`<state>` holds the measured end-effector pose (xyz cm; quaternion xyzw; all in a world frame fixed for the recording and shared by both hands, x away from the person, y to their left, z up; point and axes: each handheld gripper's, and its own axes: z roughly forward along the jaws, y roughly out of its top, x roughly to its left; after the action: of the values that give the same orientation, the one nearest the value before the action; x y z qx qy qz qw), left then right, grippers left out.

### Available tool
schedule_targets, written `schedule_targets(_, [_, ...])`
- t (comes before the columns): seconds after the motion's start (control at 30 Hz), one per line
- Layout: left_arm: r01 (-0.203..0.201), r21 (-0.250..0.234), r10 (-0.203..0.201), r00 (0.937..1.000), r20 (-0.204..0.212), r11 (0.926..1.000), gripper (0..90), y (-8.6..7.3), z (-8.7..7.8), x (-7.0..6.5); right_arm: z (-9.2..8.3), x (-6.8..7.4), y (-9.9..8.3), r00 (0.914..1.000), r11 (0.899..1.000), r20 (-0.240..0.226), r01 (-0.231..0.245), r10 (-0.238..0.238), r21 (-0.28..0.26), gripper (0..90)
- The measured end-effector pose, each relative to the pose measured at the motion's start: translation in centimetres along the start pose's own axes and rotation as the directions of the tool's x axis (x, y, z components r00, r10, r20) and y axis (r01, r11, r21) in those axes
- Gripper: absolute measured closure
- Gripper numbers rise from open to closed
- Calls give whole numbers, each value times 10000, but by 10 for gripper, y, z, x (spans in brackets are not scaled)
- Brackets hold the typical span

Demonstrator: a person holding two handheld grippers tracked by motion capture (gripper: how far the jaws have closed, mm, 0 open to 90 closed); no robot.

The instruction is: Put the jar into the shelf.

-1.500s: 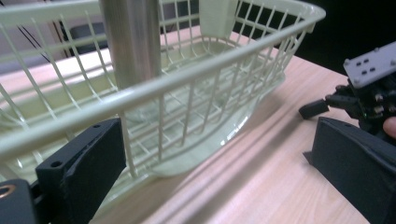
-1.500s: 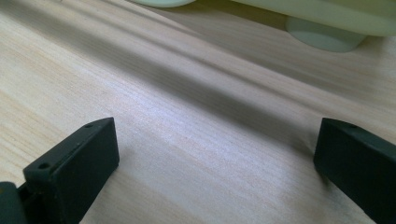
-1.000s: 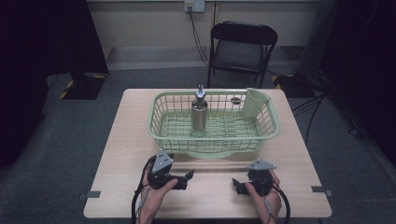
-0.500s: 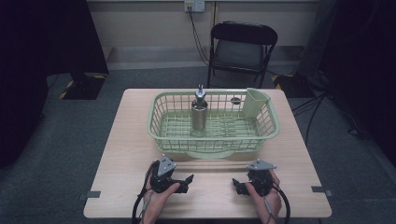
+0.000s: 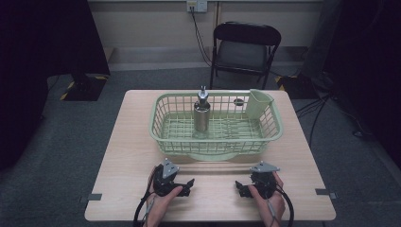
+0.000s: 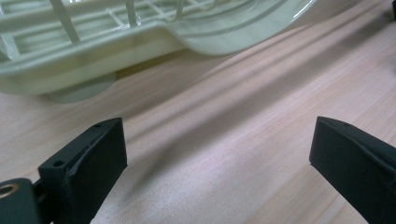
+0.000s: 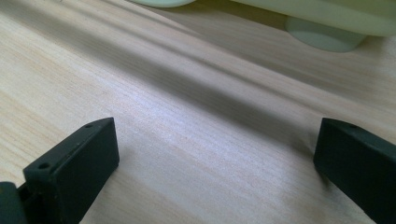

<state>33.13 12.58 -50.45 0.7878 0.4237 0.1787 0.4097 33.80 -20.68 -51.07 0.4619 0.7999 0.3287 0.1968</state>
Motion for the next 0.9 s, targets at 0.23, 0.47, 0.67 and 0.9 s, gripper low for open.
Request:
schedule_targets(0.23, [107, 321, -103, 9998, -149, 9994, 40, -1, 5, 0, 0, 0, 0, 10000, 10000, 0, -1, 1, 0, 0])
schedule_targets(0.47, [-14, 1107, 75, 9985, -550, 9939, 37, 0, 12, -3, 0, 0, 0, 10000, 10000, 1, -9, 9, 2, 0])
schedule_targets(0.67, [25, 1238, 71, 9970, -770, 9923, 5, 1, 14, -4, 0, 0, 0, 10000, 10000, 6, -22, 22, 0, 0])
schedule_targets(0.9, [21, 1245, 76, 9970, -772, 9922, 4, 1, 14, -4, 0, 0, 0, 10000, 10000, 7, -24, 24, 1, 0])
